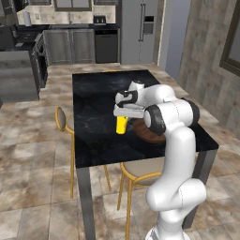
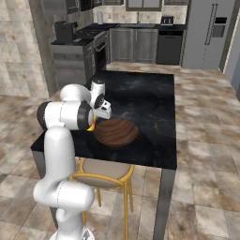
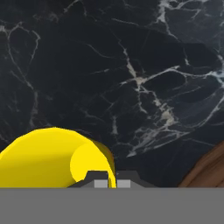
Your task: Place the cup inside the bowl on the dining table and move the bowl to any counter.
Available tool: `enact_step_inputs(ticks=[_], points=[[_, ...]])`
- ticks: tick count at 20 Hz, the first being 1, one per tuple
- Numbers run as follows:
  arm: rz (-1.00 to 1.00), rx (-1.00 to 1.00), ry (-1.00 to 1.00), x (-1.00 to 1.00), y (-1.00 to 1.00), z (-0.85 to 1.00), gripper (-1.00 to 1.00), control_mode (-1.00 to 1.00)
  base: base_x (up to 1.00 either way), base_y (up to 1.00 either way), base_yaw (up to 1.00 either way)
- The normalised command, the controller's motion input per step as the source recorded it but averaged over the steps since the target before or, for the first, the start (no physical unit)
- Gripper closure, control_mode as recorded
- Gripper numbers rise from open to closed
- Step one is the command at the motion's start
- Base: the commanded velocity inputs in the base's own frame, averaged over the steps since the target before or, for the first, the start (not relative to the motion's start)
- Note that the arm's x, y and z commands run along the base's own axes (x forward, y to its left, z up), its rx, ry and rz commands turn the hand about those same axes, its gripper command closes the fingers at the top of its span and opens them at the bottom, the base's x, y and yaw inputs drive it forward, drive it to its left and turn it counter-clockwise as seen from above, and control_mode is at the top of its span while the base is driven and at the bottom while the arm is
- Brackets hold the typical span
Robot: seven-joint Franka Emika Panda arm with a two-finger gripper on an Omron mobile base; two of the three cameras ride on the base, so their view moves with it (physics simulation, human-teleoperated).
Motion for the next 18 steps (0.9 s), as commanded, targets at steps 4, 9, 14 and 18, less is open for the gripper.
enact_step_inputs(ticks=[4,9,14,18], points=[[0.0,0.0,0.0,-0.01,0.0,0.27,1.0,-1.0,0.0,0.0,0.0],[0.0,-0.04,0.0,-0.04,0.0,0.35,1.0,-1.0,0.0,0.0,0.0],[0.01,-0.03,0.0,-0.1,-0.01,0.27,1.0,-1.0,0.0,0.0,0.0],[0.02,0.0,0.0,-0.21,-0.1,0.28,1.0,-1.0,0.0,0.0,0.0]])
